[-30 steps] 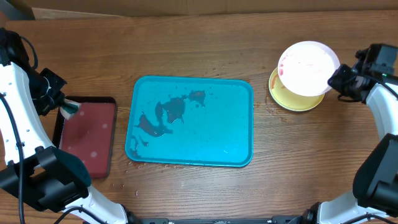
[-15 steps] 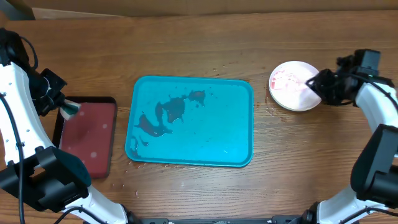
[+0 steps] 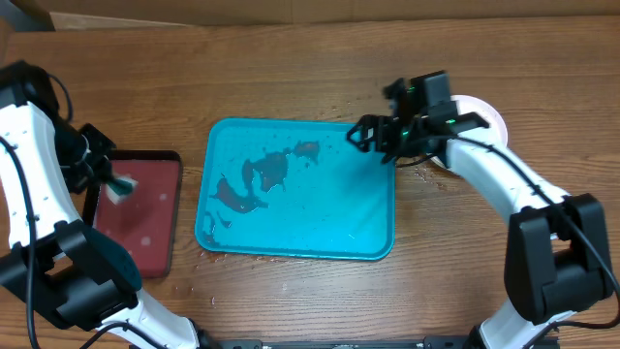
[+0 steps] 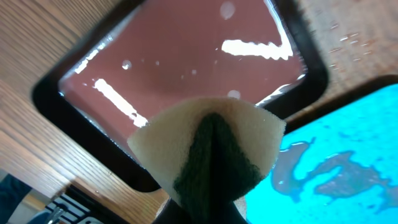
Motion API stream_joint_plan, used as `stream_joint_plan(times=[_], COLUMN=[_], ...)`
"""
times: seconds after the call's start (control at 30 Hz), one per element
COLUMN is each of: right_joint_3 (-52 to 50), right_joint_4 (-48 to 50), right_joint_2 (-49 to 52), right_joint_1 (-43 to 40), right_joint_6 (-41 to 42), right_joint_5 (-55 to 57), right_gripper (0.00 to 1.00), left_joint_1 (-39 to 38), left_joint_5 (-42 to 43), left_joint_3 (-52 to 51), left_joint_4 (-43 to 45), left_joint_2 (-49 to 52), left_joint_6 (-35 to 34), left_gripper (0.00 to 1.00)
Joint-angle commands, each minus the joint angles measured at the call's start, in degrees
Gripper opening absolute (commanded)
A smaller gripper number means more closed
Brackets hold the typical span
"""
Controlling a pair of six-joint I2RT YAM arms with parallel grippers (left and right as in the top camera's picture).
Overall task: Clean dirty plates on tray and stack at the side
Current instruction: 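Drop the sponge into the red tray with the left gripper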
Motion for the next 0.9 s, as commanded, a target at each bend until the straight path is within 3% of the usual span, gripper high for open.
stream_joint_plan(times=[0.0, 0.2, 0.57, 0.7, 0.8, 0.87], right_joint_3=[0.0, 0.0, 0.0, 0.0, 0.0, 0.0], right_joint_4=[0.3, -0.3, -0.5, -0.6, -1.2, -1.7], right_joint_2=[-0.1, -0.2, -1.0, -3.5, -6.2, -8.5], right_joint_1=[1.2, 1.0, 1.2, 1.2, 1.2, 1.2], right_joint_6=[0.0, 0.3, 0.2, 0.2, 0.2, -0.1], right_joint_5=[1.4, 1.4, -3.5, -3.5, -3.5, -3.5], right_gripper=[0.94, 1.00, 1.00, 1.00, 1.00, 1.00], left_joint_1=[0.2, 0.2, 2.6, 2.9, 2.9, 2.9], left_joint_5=[1.0, 1.5, 0.6, 0.3, 0.3, 0.3], left_joint_3=[-4.8, -12.3, -25.0, -25.2, -25.2, -24.9], left_joint_4=[2.0, 8.7, 21.1, 22.0, 22.9, 23.2], left_joint_2=[0.3, 0.3, 0.3, 0.3, 0.3, 0.3], left_joint_6=[1.0, 0.9, -0.5, -0.5, -0.5, -0.5], left_gripper=[0.05, 0.04, 0.07, 0.39, 0.72, 0.78])
